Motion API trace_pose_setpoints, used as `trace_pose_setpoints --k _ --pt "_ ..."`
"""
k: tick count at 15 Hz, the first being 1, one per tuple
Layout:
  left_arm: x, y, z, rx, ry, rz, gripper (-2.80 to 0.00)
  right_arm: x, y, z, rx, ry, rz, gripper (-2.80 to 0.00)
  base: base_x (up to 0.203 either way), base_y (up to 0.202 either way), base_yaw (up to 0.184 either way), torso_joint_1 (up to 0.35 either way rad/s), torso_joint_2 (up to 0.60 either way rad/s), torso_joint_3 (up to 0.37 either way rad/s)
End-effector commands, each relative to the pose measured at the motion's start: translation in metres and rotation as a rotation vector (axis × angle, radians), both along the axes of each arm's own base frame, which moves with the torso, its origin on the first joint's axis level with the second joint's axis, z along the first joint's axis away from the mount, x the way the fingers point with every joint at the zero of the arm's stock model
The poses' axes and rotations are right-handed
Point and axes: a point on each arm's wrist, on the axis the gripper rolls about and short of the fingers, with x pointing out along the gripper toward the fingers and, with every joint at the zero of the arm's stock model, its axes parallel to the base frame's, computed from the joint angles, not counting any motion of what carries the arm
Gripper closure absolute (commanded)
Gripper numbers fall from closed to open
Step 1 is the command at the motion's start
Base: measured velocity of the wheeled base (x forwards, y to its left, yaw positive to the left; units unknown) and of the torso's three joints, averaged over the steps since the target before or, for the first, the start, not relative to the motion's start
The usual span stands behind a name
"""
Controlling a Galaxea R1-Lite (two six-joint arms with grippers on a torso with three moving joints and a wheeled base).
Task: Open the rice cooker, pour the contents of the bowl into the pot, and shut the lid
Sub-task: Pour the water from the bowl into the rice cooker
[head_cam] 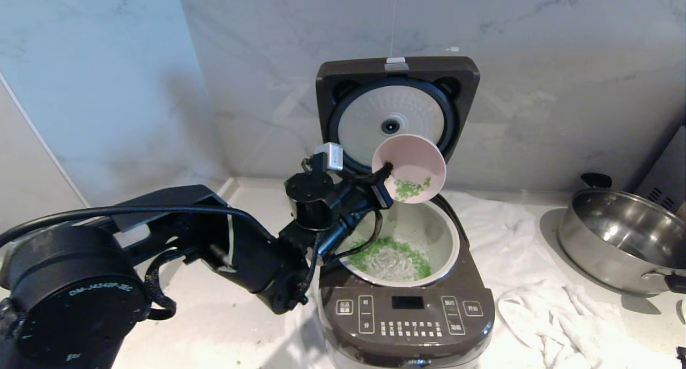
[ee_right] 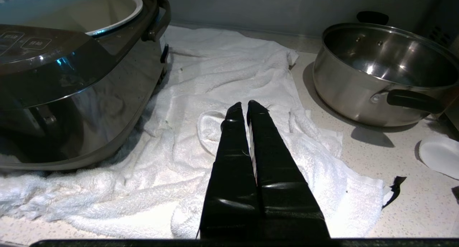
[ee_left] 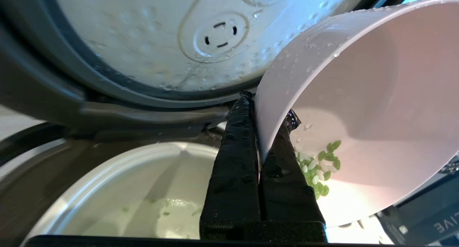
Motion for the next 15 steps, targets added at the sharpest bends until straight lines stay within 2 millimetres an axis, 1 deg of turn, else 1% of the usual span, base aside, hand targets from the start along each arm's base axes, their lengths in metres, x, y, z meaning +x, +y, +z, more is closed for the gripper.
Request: trace_pose_setpoints --k 1,3,4,6,7,10,12,14,15 --pt "-0.015 0.015 0.037 -0.008 -0.006 0.001 0.00 0.000 0.000 0.000 0.000 0.000 0.001 0.00 0.000 0.000 0.000 0.000 0.00 0.000" --pt "-0.028 0.026 0.057 0.032 0.038 -0.001 0.00 0.000 0.000 0.000 0.000 0.002 0.001 0.00 0.000 0.000 0.000 0.000 0.00 0.000" --pt "-0.034 0.031 0.063 0.067 0.076 -0.001 0.00 0.000 0.000 0.000 0.000 0.001 0.001 0.00 0.000 0.000 0.000 0.000 0.00 0.000" --pt "-0.046 0.042 0.070 0.176 0.149 0.002 0.00 0.000 0.000 0.000 0.000 0.001 0.001 0.00 0.000 0.000 0.000 0.000 0.00 0.000" --pt "-0.052 0.047 0.074 0.217 0.153 0.002 0.00 0.000 0.000 0.000 0.000 0.000 0.001 0.00 0.000 0.000 0.000 0.000 0.00 0.000" --pt "-0.065 0.064 0.088 0.269 0.184 -0.011 0.00 0.000 0.000 0.000 0.000 0.001 0.001 0.00 0.000 0.000 0.000 0.000 0.00 0.000" --pt "-0.076 0.079 0.096 0.325 0.252 -0.009 0.00 0.000 0.000 0.000 0.000 0.000 0.001 0.00 0.000 0.000 0.000 0.000 0.00 0.000" --pt "-0.090 0.096 0.097 0.418 0.368 -0.002 0.00 0.000 0.000 0.000 0.000 0.000 0.001 0.00 0.000 0.000 0.000 0.000 0.00 0.000" --pt "-0.091 0.106 0.097 0.449 0.418 0.021 0.00 0.000 0.000 0.000 0.000 0.000 0.002 0.00 0.000 0.000 0.000 0.000 0.00 0.000"
